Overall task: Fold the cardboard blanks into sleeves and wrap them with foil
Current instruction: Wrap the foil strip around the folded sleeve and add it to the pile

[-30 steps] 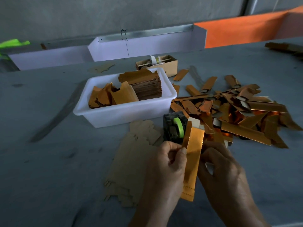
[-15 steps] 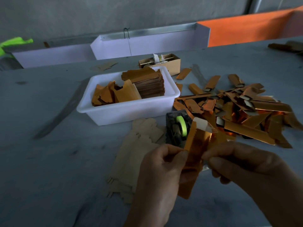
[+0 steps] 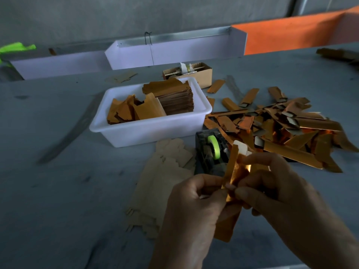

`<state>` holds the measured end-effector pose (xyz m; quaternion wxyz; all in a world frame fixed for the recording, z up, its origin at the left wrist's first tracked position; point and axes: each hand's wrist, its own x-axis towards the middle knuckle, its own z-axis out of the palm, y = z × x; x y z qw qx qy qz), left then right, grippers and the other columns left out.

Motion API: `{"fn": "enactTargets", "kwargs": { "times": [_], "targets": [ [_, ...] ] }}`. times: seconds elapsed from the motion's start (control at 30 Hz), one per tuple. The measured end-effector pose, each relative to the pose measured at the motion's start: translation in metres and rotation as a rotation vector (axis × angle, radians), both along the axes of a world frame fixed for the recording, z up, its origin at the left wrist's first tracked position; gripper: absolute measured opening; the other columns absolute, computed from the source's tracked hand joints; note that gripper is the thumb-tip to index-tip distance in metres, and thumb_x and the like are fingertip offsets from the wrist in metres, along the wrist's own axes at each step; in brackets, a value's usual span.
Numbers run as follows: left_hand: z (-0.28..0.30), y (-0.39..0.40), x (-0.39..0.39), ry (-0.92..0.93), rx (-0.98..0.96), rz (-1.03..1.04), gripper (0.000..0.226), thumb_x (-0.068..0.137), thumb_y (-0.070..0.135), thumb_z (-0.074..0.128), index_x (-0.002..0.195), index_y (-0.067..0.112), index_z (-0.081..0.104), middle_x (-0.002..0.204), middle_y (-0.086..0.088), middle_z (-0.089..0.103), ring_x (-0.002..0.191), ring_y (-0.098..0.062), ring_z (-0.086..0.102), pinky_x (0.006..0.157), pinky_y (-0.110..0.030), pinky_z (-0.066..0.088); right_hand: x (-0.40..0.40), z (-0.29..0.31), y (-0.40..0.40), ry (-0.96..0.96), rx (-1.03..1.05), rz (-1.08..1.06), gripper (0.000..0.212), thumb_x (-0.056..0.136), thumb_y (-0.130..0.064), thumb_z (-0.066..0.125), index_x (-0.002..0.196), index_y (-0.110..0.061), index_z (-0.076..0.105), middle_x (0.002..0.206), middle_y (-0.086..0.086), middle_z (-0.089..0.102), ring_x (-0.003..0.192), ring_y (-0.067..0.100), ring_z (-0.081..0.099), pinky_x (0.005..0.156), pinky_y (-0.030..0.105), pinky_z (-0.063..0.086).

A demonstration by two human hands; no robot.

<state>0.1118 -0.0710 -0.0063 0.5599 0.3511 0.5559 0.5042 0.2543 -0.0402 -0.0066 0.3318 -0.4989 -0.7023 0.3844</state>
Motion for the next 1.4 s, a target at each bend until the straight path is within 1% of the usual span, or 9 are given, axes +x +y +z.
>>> {"fn": "enactTargets", "kwargs": {
  "times": [0.37,0.63,0.7,0.83,0.97,1.07,1.2,1.3,1.4],
  "targets": [
    [-0.001,-0.002,-0.003,0.059,0.025,-0.053,0.009,0.084,0.017,0.069,0.078,0.022,0.073,0.078,0.002,0.075,0.074,-0.013,0.073,0.064,-0.019,0.057,-0.004,-0.001,-0.001,-0.051,-0.002,-0.067,0.027,0.075,-0.023,0.071,0.087,-0.031,0.049,0.074,-0.021,0.068,0.064,-0.001,0.064,0.050,0.013,0.048],
    [-0.017,-0.002,0.010,0.176,0.133,0.133,0.020,0.086,0.008,0.065,0.070,0.019,0.072,0.067,-0.002,0.072,0.064,-0.017,0.072,0.054,-0.024,0.057,-0.011,0.002,-0.008,-0.210,0.088,-0.111,0.030,0.076,-0.022,0.072,0.081,-0.032,0.045,0.075,-0.029,0.063,0.067,-0.011,0.059,0.057,0.007,0.045],
    [-0.023,-0.003,0.017,0.259,0.190,0.205,0.022,0.085,0.005,0.065,0.070,0.020,0.070,0.066,-0.003,0.071,0.061,-0.015,0.071,0.049,-0.022,0.054,-0.013,0.006,-0.010,-0.300,0.133,-0.160,0.029,0.078,-0.028,0.070,0.082,-0.033,0.042,0.067,-0.017,0.065,0.062,-0.003,0.061,0.052,0.015,0.048],
    [-0.032,-0.005,0.028,0.527,0.378,0.286,0.027,0.083,0.005,0.068,0.071,0.030,0.065,0.072,0.000,0.070,0.062,-0.010,0.068,0.060,-0.033,0.058,-0.016,0.012,-0.010,-0.440,0.152,-0.218,0.030,0.078,-0.042,0.065,0.084,-0.033,0.037,0.067,-0.014,0.061,0.064,0.000,0.059,0.056,0.021,0.048],
    [-0.032,-0.006,0.024,0.580,0.439,0.341,0.017,0.084,0.015,0.066,0.076,0.030,0.065,0.072,0.001,0.069,0.062,-0.008,0.068,0.059,-0.031,0.057,-0.012,0.016,-0.011,-0.491,0.180,-0.200,0.044,0.056,-0.070,0.048,0.071,-0.030,0.040,0.050,-0.008,0.051,0.045,0.003,0.049,0.040,0.017,0.033],
    [-0.023,-0.007,0.023,0.426,0.362,0.328,0.013,0.085,0.014,0.066,0.081,0.026,0.067,0.070,0.001,0.070,0.060,-0.008,0.069,0.056,-0.028,0.058,-0.004,0.017,-0.008,-0.332,0.123,-0.148,0.049,0.049,-0.070,0.042,0.075,-0.029,0.052,0.055,-0.006,0.058,0.053,0.006,0.059,0.037,0.016,0.039],
    [-0.013,-0.009,0.022,0.365,0.320,0.245,0.030,0.085,0.013,0.067,0.098,0.038,0.057,0.072,0.009,0.067,0.061,-0.003,0.069,0.058,-0.022,0.058,0.003,0.006,0.000,-0.108,-0.062,-0.051,0.055,0.041,-0.066,0.049,0.083,-0.034,0.060,0.078,-0.016,0.067,0.075,-0.008,0.060,0.058,0.015,0.043],
    [-0.008,-0.008,0.018,0.288,0.238,0.175,0.029,0.086,0.015,0.065,0.101,0.038,0.055,0.079,0.007,0.068,0.061,-0.005,0.069,0.055,-0.020,0.057,0.000,0.000,0.002,0.051,-0.113,-0.046,0.039,0.044,-0.055,0.060,0.077,-0.034,0.068,0.081,-0.020,0.068,0.076,-0.003,0.063,0.069,0.028,0.049],
    [-0.006,-0.007,0.014,0.182,0.083,0.137,0.020,0.087,0.017,0.064,0.097,0.034,0.059,0.080,-0.001,0.069,0.064,-0.014,0.071,0.059,-0.034,0.060,0.000,-0.005,0.007,0.113,-0.187,0.000,0.022,0.058,-0.035,0.064,0.079,-0.040,0.070,0.082,-0.009,0.071,0.078,0.010,0.066,0.081,0.042,0.051]
  ]
}}
